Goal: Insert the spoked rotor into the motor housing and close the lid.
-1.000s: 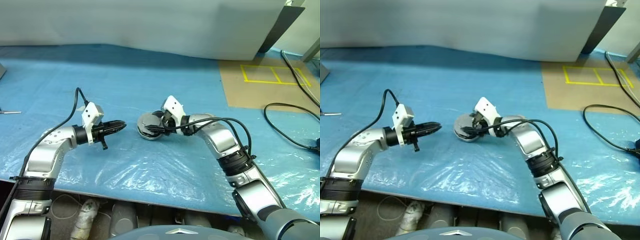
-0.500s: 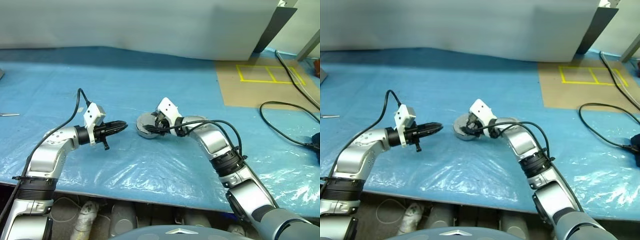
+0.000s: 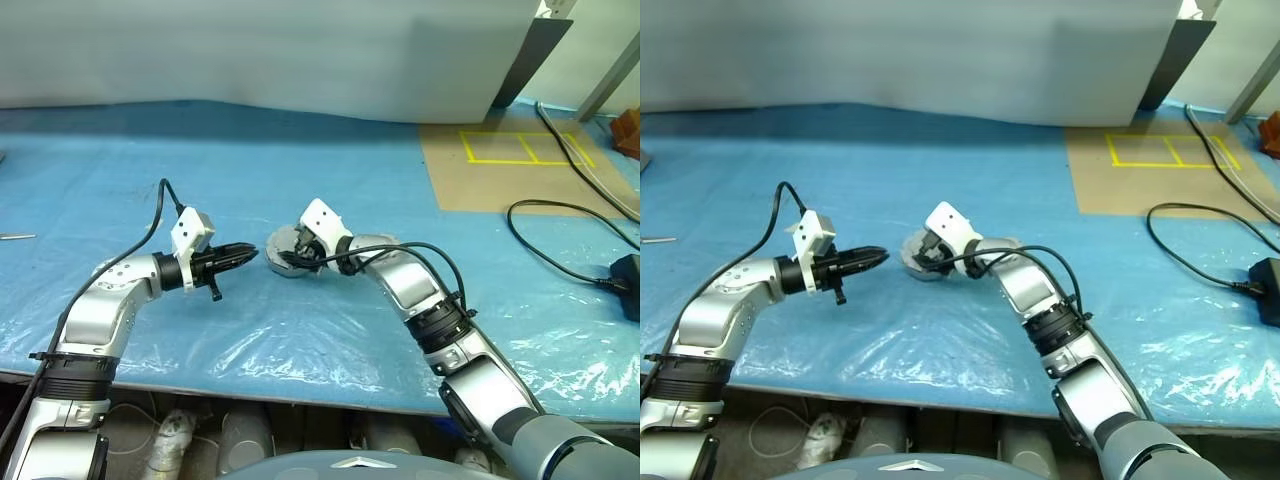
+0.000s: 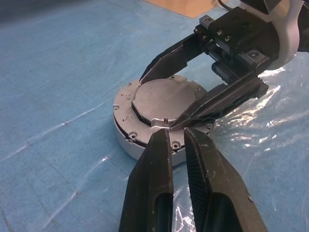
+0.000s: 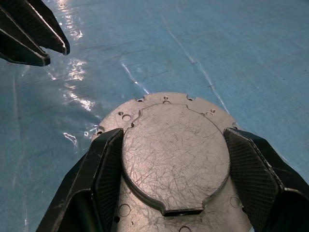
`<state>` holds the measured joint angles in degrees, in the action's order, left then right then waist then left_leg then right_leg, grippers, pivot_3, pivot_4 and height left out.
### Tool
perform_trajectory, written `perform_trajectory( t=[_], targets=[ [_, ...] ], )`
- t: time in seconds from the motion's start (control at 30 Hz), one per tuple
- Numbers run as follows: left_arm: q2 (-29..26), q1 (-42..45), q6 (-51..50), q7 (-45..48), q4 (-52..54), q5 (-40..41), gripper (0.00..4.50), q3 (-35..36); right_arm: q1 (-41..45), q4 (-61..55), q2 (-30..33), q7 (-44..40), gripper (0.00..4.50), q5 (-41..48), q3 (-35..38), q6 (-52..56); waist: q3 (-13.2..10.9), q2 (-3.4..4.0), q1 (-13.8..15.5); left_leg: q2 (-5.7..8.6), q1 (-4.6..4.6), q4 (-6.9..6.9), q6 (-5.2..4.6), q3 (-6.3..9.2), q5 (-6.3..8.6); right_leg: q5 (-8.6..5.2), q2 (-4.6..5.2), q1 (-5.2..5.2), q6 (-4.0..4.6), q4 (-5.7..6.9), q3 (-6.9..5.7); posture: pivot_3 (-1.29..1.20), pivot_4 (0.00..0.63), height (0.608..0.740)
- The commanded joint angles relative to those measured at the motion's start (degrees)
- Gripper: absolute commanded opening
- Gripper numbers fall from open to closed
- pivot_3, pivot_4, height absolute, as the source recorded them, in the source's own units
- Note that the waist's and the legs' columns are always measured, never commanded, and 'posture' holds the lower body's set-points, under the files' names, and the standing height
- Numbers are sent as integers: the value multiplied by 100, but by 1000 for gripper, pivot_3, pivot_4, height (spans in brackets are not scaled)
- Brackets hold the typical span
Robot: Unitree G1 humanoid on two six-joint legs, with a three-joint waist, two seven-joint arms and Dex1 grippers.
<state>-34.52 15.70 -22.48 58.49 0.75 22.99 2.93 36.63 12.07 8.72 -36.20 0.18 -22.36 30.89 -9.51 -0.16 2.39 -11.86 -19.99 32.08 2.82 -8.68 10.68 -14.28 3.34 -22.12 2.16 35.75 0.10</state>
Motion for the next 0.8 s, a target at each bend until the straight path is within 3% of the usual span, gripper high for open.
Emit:
perform_trajectory(
  t=[0.03,0.2,0.4,0.8],
  targets=[
    [0,97,57,-19,100,61,517,34,-271,788,-52,271,2942,-244,-118,396,4,0,-1,0,1,-2,0,0,0,-2,0,0,-4,0,0,0,150,740],
    [21,105,65,-38,91,45,517,9,-119,1091,-270,411,2942,-195,58,530,8,-2,-17,0,14,-17,-4,1,3,-7,0,-7,-13,0,1,0,150,740],
    [15,128,76,-47,77,25,517,-17,-327,1075,62,293,2942,-692,-484,-35,32,1,-2,2,34,-83,-22,0,14,-7,8,-8,-12,-11,6,0,150,740],
    [209,402,190,-116,-119,-95,517,-196,-427,1195,287,226,2942,-657,-326,-213,71,28,15,6,24,-97,-18,-1,12,-8,9,-9,-14,-39,8,0,150,740]
  ],
)
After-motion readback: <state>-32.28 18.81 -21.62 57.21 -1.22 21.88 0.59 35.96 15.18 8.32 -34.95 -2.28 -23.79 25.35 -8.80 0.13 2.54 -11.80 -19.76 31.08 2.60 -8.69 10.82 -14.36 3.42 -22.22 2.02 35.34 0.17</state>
